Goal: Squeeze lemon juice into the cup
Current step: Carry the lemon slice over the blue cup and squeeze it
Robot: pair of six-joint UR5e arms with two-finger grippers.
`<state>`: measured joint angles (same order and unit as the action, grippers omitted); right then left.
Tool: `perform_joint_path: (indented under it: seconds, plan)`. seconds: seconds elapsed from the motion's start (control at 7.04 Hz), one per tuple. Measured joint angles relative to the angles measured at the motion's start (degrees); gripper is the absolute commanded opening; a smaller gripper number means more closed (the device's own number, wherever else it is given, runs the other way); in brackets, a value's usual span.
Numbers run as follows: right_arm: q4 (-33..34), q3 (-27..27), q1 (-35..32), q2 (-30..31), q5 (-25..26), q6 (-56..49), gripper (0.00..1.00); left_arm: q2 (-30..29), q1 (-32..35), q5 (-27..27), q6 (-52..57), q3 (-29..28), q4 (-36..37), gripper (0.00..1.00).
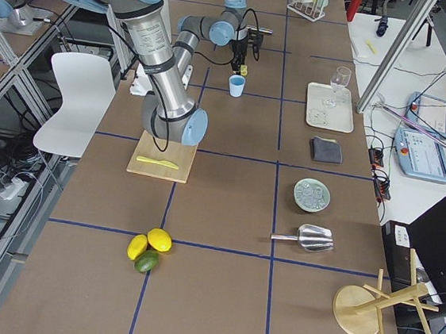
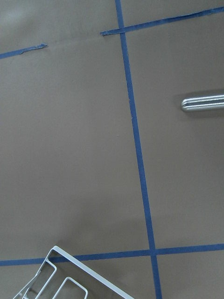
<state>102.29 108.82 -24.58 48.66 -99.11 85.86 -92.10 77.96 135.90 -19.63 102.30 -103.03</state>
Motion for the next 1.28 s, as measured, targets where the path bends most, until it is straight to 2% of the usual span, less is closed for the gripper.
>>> perform_joint_path:
  seconds: [0.57,0.71,0.99,1.14,1.28]
  plan:
    - [-0.46,-6.19,2.31,-3.2,1.09,0.46,0.59,0.06,0.0,0.12,-0.03,-0.79,-1.35,1.0]
    - [-0.75,-6.59,2.62,-3.45,1.24,0.56,0.63,0.07,0.0,0.09,0.0,-0.83,-1.43,1.0]
    - [-0.93,-6.78,2.75,-3.5,1.35,0.47,0.83,0.07,0.0,0.11,-0.01,-0.89,-1.47,1.0]
    - [-0.95,-6.83,2.78,-3.36,1.37,0.33,0.99,0.07,0.0,0.1,0.03,-1.02,-1.5,1.0]
    - [-0.95,-6.85,2.78,-3.2,1.37,0.22,1.0,0.07,0.0,0.13,0.08,-1.23,-1.53,1.0]
